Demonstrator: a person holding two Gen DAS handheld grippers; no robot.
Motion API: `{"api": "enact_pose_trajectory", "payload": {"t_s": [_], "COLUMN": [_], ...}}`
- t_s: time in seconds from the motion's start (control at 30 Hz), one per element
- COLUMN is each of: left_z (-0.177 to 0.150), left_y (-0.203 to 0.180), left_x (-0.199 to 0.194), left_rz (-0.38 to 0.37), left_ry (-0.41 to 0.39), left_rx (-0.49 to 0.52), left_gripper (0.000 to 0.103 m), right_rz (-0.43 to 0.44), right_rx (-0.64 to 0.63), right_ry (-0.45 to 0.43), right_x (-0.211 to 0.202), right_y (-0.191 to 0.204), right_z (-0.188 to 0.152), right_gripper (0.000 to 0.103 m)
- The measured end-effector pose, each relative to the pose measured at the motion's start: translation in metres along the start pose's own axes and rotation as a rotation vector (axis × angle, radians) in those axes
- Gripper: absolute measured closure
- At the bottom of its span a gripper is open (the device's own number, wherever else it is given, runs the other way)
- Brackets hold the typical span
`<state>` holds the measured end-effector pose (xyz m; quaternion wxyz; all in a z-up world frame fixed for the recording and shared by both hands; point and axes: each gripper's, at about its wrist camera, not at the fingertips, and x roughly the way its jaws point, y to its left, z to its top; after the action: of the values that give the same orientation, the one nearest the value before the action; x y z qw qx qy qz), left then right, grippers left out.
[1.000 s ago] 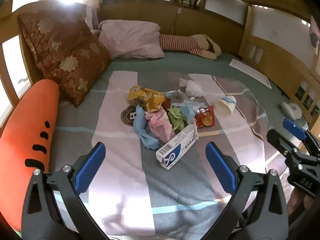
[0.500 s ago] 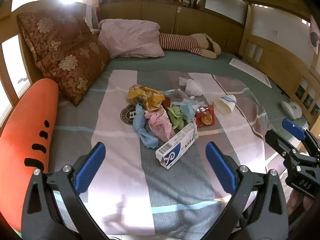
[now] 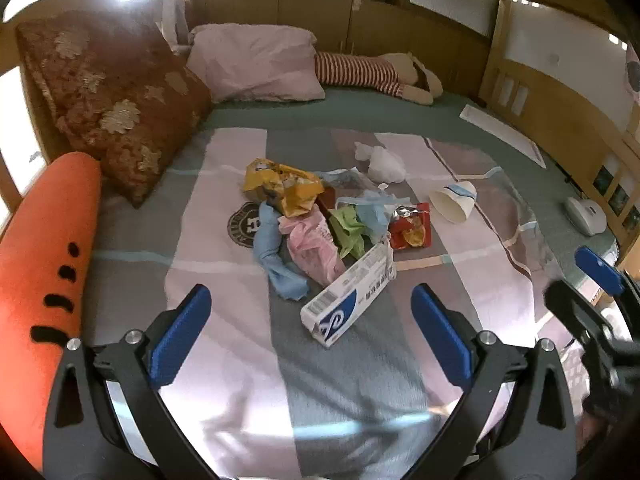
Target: Collect trash
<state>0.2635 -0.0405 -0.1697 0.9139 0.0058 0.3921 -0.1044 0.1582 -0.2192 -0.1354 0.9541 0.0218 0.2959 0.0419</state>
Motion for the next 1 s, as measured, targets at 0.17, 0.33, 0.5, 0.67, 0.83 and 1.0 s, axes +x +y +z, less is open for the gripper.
{"api": "enact_pose_trajectory", "payload": {"t_s": [0.17, 0.33, 0.5, 0.67, 0.83, 1.0], "left_z": [0.012, 0.024, 0.027, 0.037, 0.066, 0.066], "left_y": [0.001, -0.003, -0.004, 0.007, 0.011, 0.011], "left_x": [0.046, 0.092, 0.14, 0.14, 0.044, -0.027], "left_rz": [0.016, 0.047, 0.02, -0.051, -0.093, -0.035], "left_ry": [0.093, 0.134, 0.234, 0.227, -0.033, -0.253], "left_rx": [-0.023, 0.001, -0.002, -0.069, -0.063, 0.0], "left_gripper": [0.004, 0.015, 0.051, 0.092, 0.094, 0.094], "right_rz": [0.045, 0.125, 0.212, 0.27, 0.341, 0.386], "right_rx": [-0.017, 0.097, 0.194, 0.371, 0.504, 0.588], "right_ry": [0.028, 0.103, 0.203, 0.282, 0.314, 0.358], "right_x": [0.028, 0.09, 0.157, 0.197, 0.214, 0.232], "right_y": [0.002, -0.016, -0.022, -0.036, -0.044, -0.044], "right_z": [0.02, 0.048, 0.052, 0.047, 0.05, 0.048], "right_gripper": [0.015, 0.016, 0.024, 0.036, 0.04, 0.047]}}
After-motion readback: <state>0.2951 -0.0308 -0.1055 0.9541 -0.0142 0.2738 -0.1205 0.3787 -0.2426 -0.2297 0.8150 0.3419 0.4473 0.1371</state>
